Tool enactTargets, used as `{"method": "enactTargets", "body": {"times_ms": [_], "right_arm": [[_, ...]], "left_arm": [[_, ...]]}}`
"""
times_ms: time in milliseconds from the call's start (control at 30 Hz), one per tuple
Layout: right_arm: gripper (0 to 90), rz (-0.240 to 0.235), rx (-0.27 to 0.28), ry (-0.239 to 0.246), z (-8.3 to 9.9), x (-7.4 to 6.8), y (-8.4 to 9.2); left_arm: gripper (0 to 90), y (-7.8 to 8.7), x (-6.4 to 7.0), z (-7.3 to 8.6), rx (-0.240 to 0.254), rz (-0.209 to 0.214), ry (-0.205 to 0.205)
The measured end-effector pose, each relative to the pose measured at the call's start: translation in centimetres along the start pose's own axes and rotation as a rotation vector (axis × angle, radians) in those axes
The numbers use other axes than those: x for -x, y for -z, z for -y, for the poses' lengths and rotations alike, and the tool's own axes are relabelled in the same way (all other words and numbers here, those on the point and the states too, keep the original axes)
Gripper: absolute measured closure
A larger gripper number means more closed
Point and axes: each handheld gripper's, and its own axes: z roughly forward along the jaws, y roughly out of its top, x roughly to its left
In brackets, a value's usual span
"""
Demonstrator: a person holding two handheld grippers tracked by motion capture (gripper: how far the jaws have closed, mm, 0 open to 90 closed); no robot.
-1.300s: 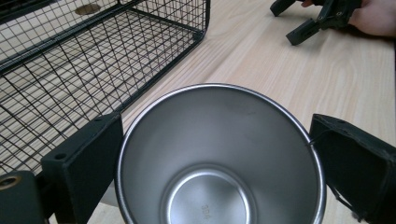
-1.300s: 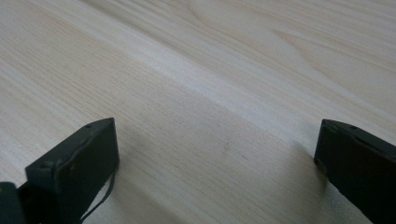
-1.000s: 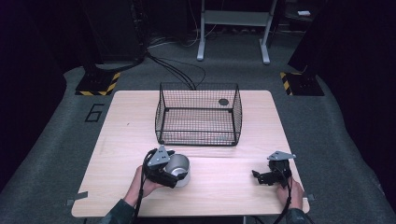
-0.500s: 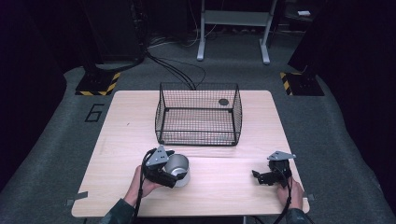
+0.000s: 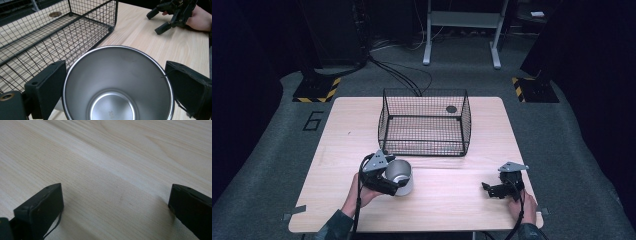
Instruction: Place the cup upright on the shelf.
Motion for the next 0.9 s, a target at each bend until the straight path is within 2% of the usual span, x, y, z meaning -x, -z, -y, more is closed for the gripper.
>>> {"method": "enactTargets", "body": {"times_ms": [333,900], "right_arm": [[0.0,0.0,0.0,0.0,0.0,0.0,0.0],[0.0,0.0,0.0,-0.001,0.0,0.0,0.0]], "left_arm": [[6.6,0.5,-0.6,-1.7,0.017,-0.01,-0.009],[6.6,1.0,-1.0,-4.9,0.037,0.014,-0.039]]}}
